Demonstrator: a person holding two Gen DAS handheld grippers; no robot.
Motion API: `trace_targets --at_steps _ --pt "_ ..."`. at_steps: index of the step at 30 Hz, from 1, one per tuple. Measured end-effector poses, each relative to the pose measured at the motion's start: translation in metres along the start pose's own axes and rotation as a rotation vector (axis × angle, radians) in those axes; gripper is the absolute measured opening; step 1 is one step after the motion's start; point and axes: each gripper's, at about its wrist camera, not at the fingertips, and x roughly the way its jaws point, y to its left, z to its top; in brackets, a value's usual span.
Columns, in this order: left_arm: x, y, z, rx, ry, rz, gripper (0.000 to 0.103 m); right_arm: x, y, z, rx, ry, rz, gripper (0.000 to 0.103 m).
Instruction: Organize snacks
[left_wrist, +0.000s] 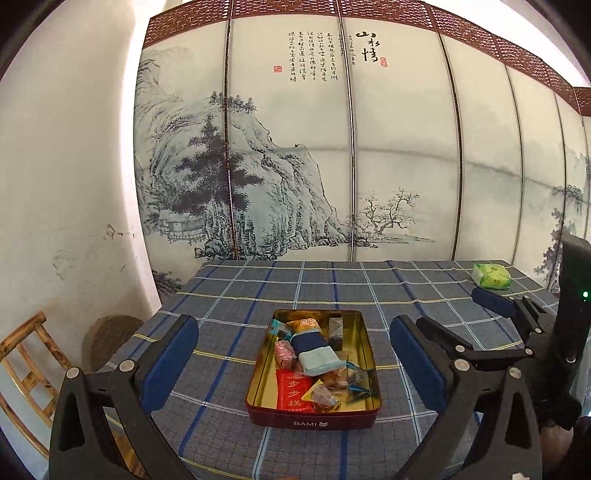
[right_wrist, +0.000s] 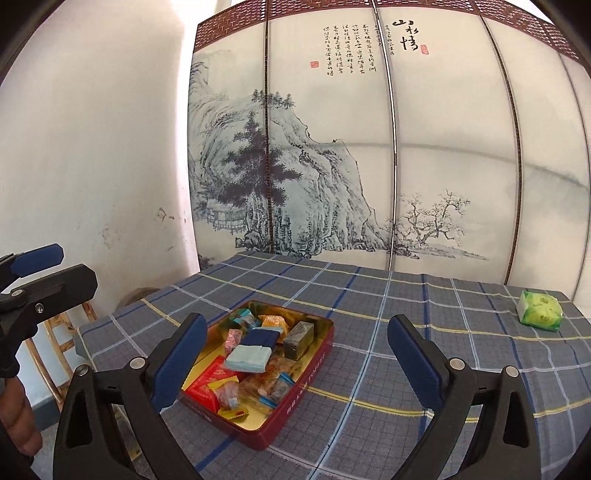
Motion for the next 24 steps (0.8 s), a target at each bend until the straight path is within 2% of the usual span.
trace_targets --at_steps 5,12,19,24 --pt "-0.007 -0.001 0.0 -0.032 -0.014 -0.014 0.103 -0.007 -0.001 -0.001 0.006 -0.007 -0.008 0.099" --pt "-0.01 -0.01 -0.012 -0.016 -0.008 0.047 0.103 -0.021 0.004 -0.004 0.005 -0.035 -0.039 0.101" --pt "-0.01 -0.01 -0.028 -0.039 0.016 0.015 0.103 -0.022 0.008 -0.011 0.008 -0.026 -0.058 0.103" --pt "-0.004 -0.008 -0.037 -0.048 0.039 0.032 0.103 -0.019 0.013 -0.015 0.003 -0.009 -0.06 0.103"
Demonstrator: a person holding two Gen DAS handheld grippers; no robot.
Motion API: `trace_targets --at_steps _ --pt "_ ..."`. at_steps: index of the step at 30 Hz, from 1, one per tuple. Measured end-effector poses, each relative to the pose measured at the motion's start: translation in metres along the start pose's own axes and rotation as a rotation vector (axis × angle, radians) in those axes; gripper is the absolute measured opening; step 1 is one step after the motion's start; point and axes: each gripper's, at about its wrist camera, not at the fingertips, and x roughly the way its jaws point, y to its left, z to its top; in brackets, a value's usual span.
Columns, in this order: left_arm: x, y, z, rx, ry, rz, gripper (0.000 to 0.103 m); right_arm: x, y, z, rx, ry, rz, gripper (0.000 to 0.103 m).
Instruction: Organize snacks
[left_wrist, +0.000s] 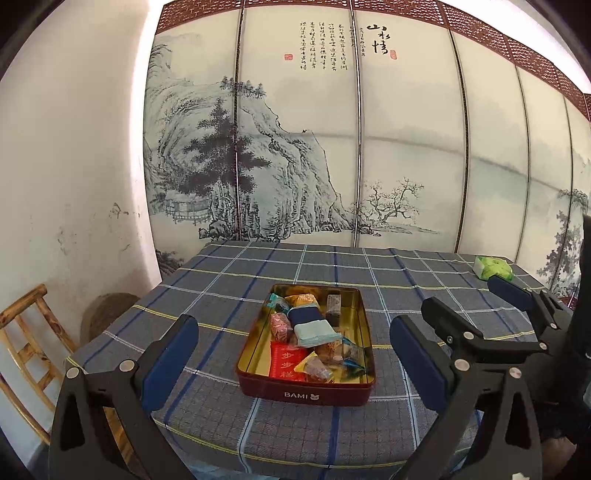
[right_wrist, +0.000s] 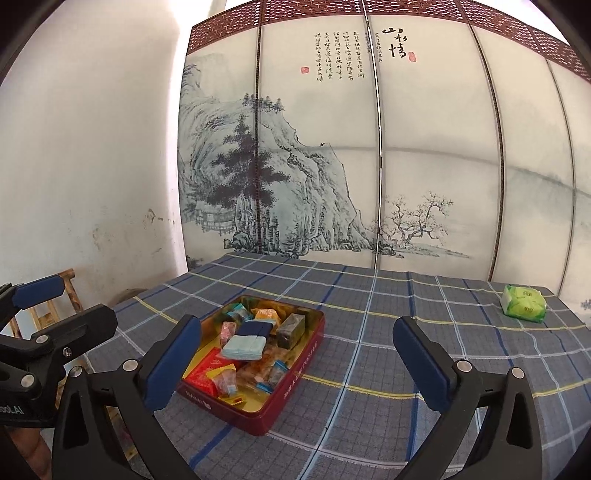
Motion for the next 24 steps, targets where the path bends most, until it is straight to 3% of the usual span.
trace_targets --at_steps 24 --pt "0.008 0.007 -0.006 0.006 0.028 0.034 0.103 0.013 -0.008 -0.011 0.039 0.06 0.002 0.103"
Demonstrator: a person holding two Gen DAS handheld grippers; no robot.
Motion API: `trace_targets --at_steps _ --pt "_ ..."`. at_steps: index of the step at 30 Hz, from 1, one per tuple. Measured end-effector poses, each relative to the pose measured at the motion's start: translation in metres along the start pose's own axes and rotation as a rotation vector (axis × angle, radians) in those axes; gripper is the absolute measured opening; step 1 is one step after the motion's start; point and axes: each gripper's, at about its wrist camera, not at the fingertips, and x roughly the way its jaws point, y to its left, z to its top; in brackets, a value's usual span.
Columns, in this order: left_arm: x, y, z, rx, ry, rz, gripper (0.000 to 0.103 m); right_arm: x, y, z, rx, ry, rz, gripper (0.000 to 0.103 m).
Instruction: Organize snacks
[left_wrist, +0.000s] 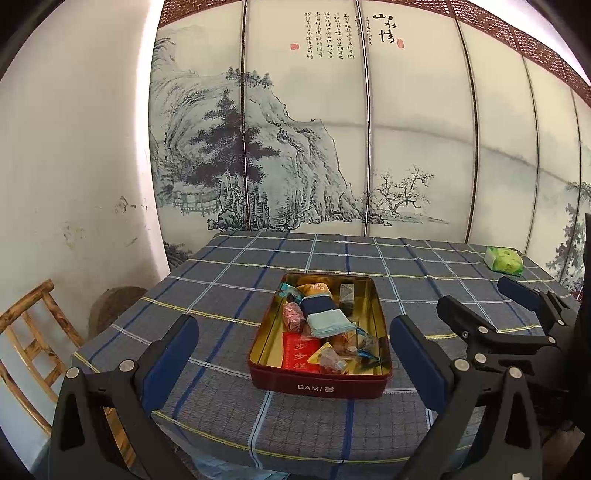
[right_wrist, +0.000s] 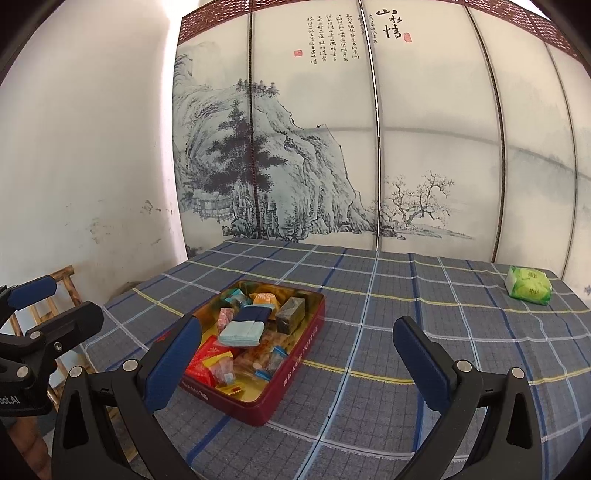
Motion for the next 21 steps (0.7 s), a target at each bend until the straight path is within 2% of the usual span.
trace_targets --at_steps 11,21 --pt "0.017 -0.001 0.005 0.02 0.024 0.023 0.103 0.016 -0.031 -0.004 0.063 0.044 -0.046 0.103" --pt "0.035 -0.007 0.011 0.042 0.049 0.031 0.103 0.031 -0.044 -0.002 0.066 0.072 -0.029 0.103"
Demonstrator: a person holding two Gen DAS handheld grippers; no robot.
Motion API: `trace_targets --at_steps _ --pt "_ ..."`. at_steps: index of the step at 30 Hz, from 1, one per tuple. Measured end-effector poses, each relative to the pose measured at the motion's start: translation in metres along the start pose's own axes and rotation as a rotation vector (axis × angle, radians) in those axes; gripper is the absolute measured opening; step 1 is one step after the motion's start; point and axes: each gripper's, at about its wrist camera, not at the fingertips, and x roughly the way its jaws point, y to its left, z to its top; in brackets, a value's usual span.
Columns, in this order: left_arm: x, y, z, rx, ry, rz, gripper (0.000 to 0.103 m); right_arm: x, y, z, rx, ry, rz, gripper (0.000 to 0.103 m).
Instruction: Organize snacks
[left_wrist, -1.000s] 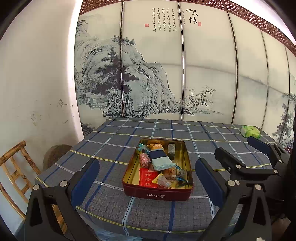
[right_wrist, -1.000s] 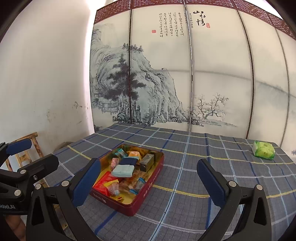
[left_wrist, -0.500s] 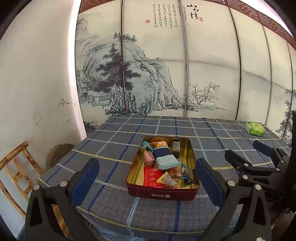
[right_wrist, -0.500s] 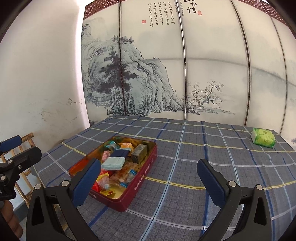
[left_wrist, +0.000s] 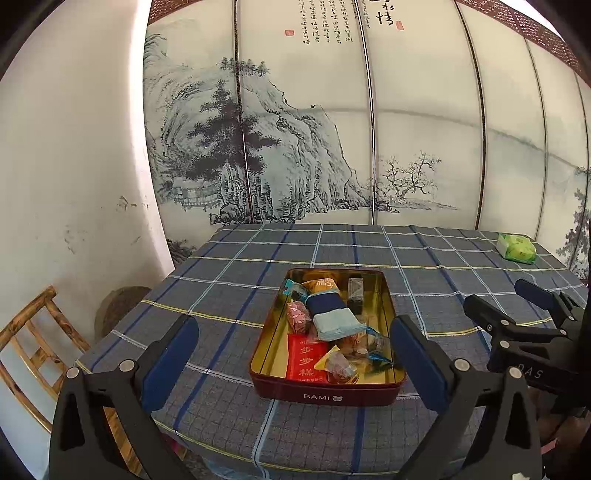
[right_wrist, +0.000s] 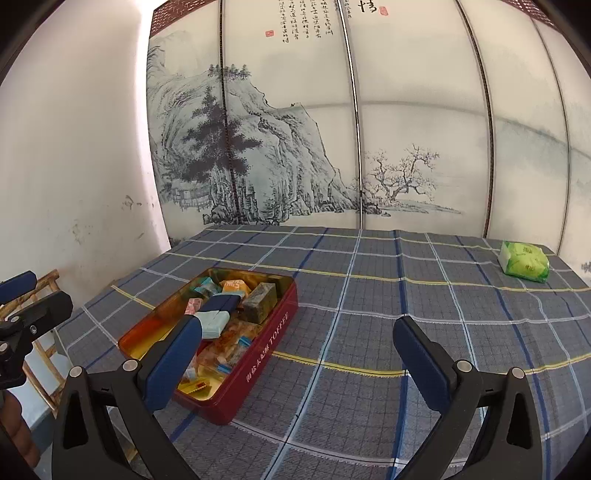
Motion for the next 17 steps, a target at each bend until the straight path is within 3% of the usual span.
trace_targets --at_steps 5,9,13,17 --pt "0.012 -0.004 0.007 0.02 0.02 -0.007 0.103 0.044 -0.052 -0.001 0.052 0.151 0.005 0.103" --pt "0.026 -0.005 0.016 0.019 0.046 0.006 0.103 0.094 -0.131 -0.012 0.058 0.347 -0.094 0.103" --pt "0.04 -0.003 0.023 0.014 0.07 0.018 0.103 0.122 -0.213 -0.021 0.124 0.469 -0.221 0.103" --pt "0.052 -0.002 0.032 0.03 0.088 0.062 0.103 0.139 -0.276 -0.024 0.174 0.527 -0.308 0.103"
